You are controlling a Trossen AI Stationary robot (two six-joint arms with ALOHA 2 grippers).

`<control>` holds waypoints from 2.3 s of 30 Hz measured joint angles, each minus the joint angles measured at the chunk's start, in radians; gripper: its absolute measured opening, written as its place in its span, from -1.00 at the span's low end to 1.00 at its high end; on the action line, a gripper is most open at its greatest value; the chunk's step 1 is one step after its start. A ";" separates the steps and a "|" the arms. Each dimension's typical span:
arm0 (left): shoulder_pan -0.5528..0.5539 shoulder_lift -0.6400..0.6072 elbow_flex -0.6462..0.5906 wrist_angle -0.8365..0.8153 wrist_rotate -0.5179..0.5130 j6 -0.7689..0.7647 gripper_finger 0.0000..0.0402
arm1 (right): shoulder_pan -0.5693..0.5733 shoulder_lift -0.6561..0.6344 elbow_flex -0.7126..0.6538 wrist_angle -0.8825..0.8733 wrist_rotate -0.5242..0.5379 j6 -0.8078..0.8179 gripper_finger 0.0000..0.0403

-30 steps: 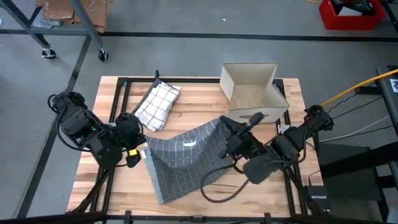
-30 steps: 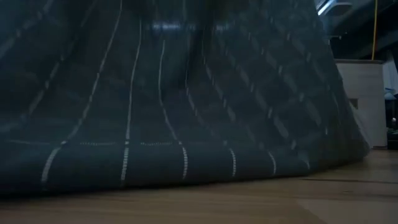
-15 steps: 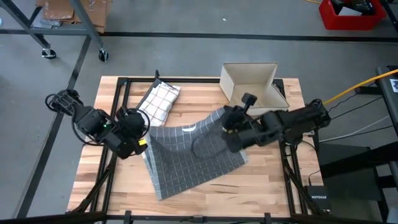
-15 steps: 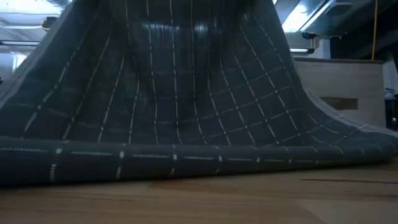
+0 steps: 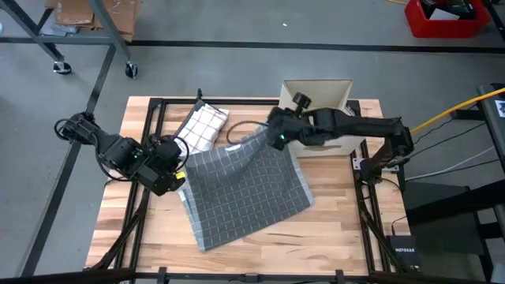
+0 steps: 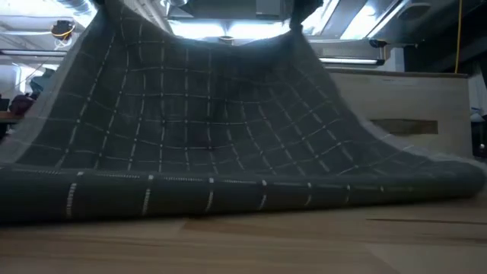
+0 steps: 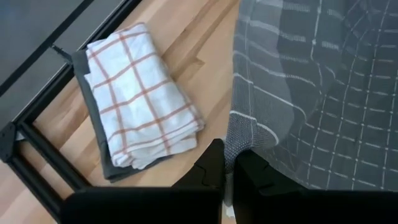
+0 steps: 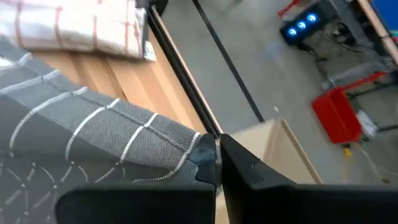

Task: Fold towel
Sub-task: Fold the gray white kitchen towel

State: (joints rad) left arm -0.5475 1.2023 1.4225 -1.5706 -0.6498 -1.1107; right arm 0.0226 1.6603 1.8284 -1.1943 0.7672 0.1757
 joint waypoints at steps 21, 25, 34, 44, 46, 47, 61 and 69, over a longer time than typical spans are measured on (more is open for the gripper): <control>0.155 -0.202 -0.210 -0.001 0.122 -0.013 -1.00 | -0.294 0.066 -0.032 0.242 -0.327 -0.166 -0.96; 0.148 -0.201 -0.245 0.000 0.202 -0.001 -1.00 | -0.299 0.108 -0.032 0.224 -0.381 -0.180 -0.96; 0.094 -0.193 -0.250 0.037 0.354 0.001 -1.00 | -0.297 0.136 -0.029 0.104 -0.533 -0.180 -0.96; 0.023 -0.183 -0.250 0.243 0.404 0.046 -1.00 | -0.279 0.132 0.018 -0.059 -0.865 -0.124 -0.96; 0.011 -0.168 -0.250 0.256 0.405 0.041 -1.00 | -0.253 0.132 0.018 -0.101 -0.884 -0.121 -0.96; 0.003 -0.157 -0.250 0.258 0.409 0.040 -1.00 | -0.235 0.132 0.018 -0.126 -0.886 -0.121 -0.96; -0.115 0.093 -0.250 0.309 0.573 0.115 -1.00 | 0.015 0.132 -0.101 -0.246 -0.752 -0.073 -0.96; -0.169 0.211 -0.249 0.435 0.600 0.212 -1.00 | 0.128 0.133 -0.263 -0.231 -0.751 -0.038 -0.96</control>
State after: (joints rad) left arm -0.7170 1.4135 1.1736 -1.1353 -0.0495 -0.8987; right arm 0.1509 1.7935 1.5657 -1.4249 0.0162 0.1379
